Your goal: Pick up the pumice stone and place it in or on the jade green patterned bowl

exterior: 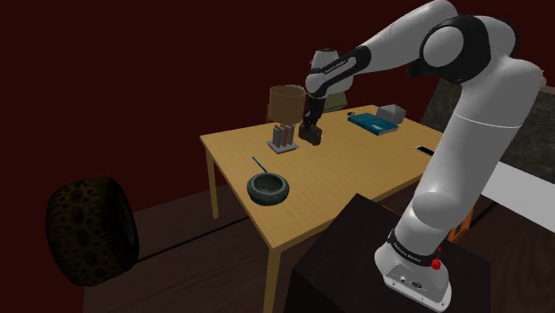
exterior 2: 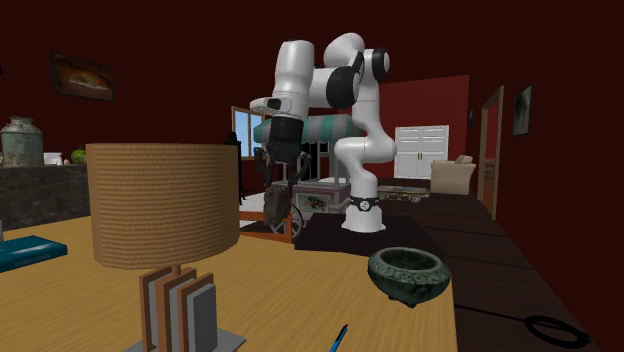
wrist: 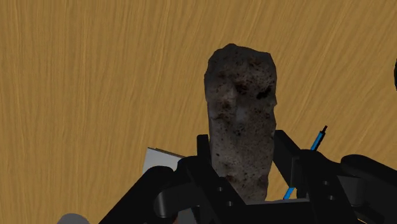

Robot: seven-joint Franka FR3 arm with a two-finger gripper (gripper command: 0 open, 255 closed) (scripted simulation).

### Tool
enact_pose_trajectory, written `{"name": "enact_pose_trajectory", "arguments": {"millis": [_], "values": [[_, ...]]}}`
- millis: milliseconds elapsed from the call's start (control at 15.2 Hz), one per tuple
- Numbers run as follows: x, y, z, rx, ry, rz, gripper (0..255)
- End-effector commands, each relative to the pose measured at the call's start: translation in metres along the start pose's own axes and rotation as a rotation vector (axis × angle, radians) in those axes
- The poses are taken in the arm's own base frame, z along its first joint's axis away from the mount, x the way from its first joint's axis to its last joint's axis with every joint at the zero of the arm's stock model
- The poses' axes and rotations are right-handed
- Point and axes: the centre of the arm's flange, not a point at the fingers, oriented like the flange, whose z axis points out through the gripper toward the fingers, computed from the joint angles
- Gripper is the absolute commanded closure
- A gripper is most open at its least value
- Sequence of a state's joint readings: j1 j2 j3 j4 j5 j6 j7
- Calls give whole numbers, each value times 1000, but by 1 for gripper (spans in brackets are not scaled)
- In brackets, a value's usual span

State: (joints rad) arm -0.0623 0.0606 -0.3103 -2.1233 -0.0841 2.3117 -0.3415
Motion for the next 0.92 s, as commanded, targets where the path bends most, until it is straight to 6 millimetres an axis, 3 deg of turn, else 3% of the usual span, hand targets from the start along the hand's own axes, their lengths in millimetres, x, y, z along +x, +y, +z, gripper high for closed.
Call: {"name": "enact_pose_trajectory", "arguments": {"millis": [0,858], "values": [[-3,-27,-6,-1,1,1,255],[-14,-195,-39,-1,1,1,255]]}}
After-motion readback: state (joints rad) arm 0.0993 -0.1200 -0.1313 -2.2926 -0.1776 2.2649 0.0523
